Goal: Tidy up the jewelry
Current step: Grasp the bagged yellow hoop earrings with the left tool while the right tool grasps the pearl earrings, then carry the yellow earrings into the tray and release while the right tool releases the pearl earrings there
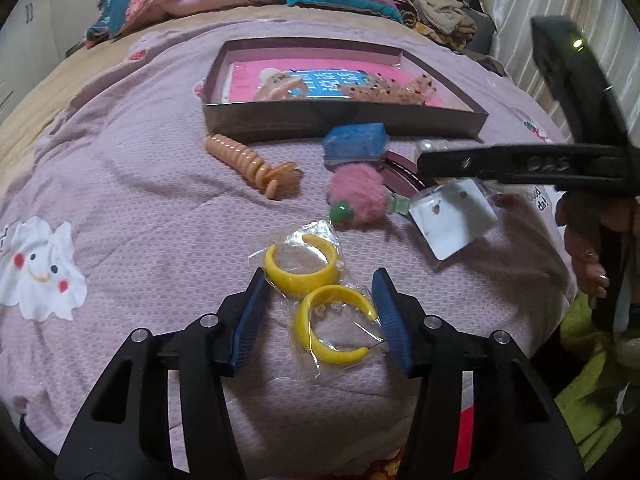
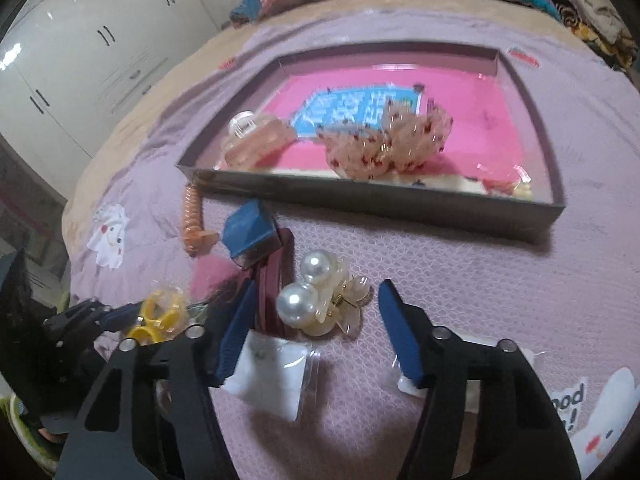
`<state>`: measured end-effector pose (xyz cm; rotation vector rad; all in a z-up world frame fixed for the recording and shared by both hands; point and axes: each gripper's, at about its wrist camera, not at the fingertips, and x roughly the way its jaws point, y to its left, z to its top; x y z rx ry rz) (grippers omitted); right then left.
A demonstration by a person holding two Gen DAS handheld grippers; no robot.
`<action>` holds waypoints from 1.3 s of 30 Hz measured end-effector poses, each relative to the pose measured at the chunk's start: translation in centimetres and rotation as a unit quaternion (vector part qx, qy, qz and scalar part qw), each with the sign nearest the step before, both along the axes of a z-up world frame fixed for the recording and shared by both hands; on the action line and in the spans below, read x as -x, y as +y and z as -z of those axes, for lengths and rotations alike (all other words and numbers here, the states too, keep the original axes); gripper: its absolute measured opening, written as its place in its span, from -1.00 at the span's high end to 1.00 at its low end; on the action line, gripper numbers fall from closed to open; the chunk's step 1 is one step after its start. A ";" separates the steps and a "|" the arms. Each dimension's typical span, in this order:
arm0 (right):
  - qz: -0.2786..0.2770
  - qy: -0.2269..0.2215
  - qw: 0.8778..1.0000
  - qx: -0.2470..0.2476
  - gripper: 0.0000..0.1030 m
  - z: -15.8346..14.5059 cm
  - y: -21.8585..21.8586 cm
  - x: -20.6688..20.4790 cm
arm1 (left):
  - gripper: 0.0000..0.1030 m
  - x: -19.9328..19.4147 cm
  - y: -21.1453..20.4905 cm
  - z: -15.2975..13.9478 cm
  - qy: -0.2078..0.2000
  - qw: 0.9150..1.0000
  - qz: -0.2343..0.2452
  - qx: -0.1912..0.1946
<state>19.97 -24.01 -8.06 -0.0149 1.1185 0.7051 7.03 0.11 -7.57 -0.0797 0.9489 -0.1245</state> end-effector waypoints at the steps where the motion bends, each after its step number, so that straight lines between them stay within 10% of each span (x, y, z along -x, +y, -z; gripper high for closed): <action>1: 0.003 0.008 1.000 -0.006 -0.03 0.3 0.0 -0.1 | 0.13 0.0 0.1 -0.1 -0.001 1.000 -0.002 0.001; 6: 0.013 0.011 0.999 -0.028 0.31 0.3 -0.9 -0.2 | 0.13 0.1 1.1 -0.6 -0.007 1.000 -0.012 0.007; 39: 0.113 -0.123 0.983 -0.071 0.31 -6.4 -11.8 2.1 | 0.13 -3.9 -0.6 -4.9 -0.048 0.999 0.005 0.013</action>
